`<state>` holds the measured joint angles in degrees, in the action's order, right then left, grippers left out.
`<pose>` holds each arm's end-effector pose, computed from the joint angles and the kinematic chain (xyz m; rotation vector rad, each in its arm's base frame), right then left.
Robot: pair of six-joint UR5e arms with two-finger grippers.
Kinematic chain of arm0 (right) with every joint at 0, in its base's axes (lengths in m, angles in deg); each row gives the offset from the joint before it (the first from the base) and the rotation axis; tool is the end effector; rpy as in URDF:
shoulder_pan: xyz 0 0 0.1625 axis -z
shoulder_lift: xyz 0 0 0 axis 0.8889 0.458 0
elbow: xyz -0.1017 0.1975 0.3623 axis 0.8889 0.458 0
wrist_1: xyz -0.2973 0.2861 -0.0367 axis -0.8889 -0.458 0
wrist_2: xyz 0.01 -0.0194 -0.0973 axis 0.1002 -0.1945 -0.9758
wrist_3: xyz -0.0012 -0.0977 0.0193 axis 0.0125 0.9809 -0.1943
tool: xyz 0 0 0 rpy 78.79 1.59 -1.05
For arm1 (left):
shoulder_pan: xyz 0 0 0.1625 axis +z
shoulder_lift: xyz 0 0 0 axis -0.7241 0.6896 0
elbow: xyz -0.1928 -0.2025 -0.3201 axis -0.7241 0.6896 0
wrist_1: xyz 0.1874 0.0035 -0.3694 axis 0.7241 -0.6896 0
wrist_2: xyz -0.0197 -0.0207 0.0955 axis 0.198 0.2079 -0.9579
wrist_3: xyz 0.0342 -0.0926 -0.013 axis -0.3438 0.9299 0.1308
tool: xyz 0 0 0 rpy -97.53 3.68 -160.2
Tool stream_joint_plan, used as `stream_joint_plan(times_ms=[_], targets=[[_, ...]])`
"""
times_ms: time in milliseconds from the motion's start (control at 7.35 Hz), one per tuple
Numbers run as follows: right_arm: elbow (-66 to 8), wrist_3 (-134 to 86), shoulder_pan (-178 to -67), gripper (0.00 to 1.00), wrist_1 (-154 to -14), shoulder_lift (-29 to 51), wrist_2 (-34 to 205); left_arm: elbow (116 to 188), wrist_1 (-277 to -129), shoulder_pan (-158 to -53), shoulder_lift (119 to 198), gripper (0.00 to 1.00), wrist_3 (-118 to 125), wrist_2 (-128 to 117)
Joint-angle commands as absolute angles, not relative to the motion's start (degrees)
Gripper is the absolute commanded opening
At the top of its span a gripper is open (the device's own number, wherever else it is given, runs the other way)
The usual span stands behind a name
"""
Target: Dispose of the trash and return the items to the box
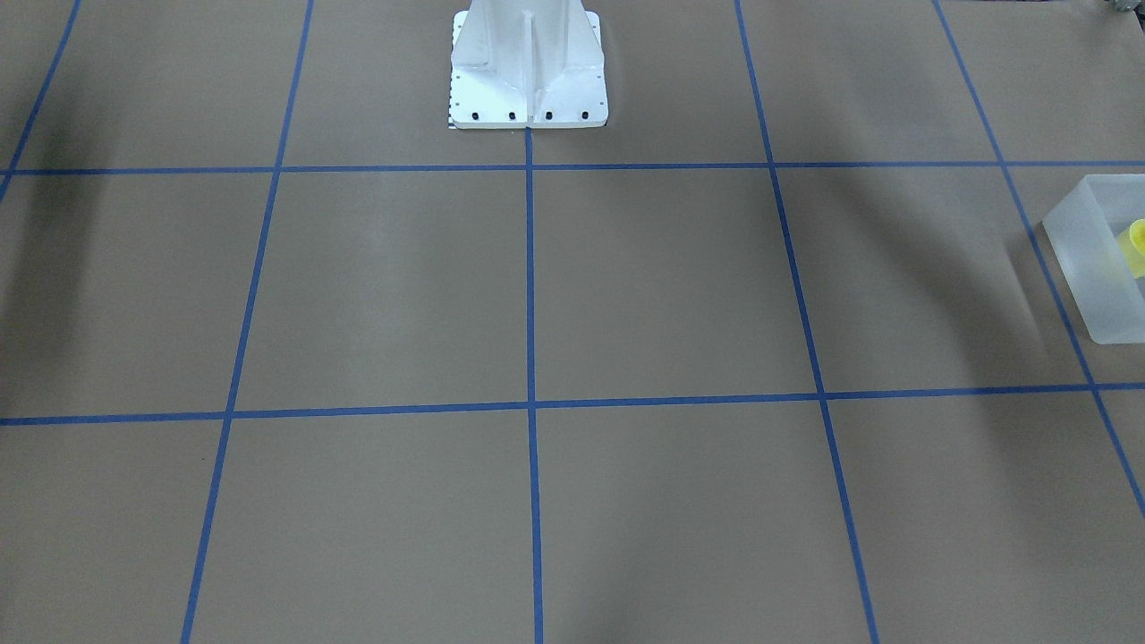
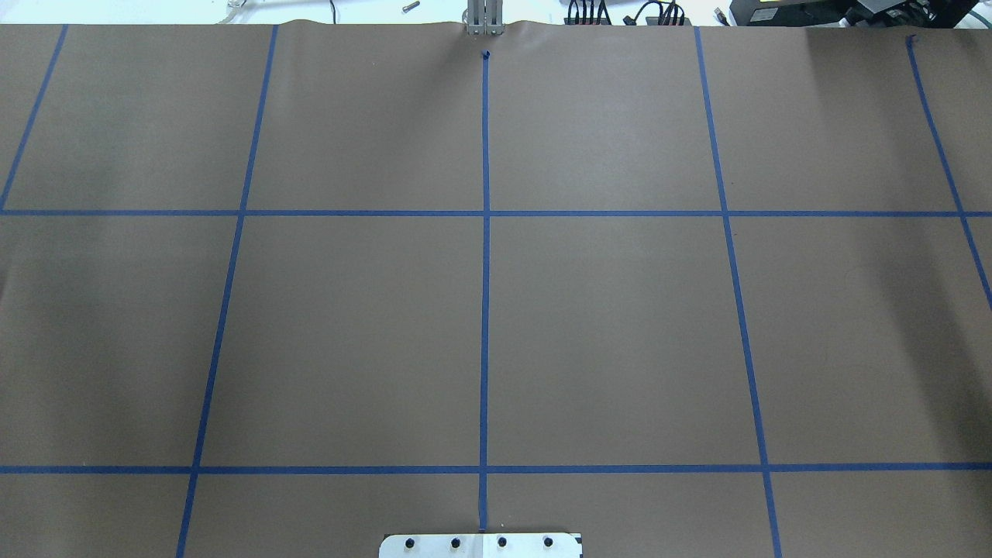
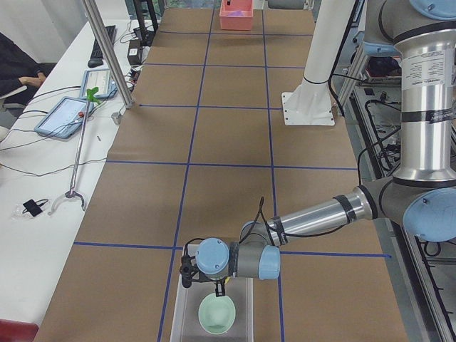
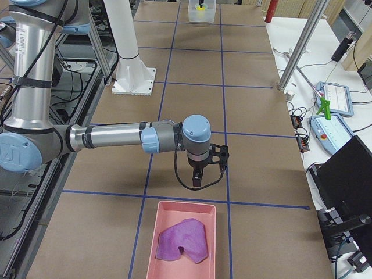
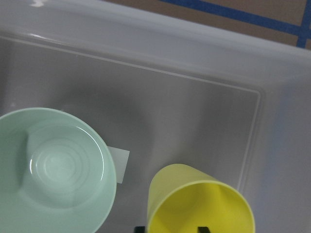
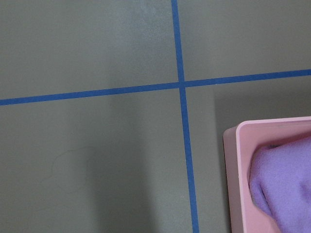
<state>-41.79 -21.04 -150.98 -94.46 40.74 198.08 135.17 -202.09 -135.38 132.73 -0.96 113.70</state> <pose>0.0489 -0.4330 0.5911 0.0457 -0.8060 0.1301 -0.0487 -0.4230 0.7873 -0.0336 0.8880 -0.1251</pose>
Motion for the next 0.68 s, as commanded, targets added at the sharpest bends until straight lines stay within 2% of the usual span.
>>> stream_joint_plan(times_ms=[0, 272, 544], targets=[[-41.8, -21.0, -151.0, 1.0, -94.5, 40.7, 198.1, 138.6, -206.7, -136.4, 133.0, 0.99, -0.9, 113.6], [-41.8, -21.0, -151.0, 1.0, -94.3, 40.7, 198.1, 145.4, -206.4, -141.3, 133.3, 0.99, -1.0, 113.1], [-41.6, -21.1, -151.0, 1.0, -94.3, 40.7, 198.1, 152.2, -206.0, -141.2, 133.1, 0.99, -0.8, 112.3]])
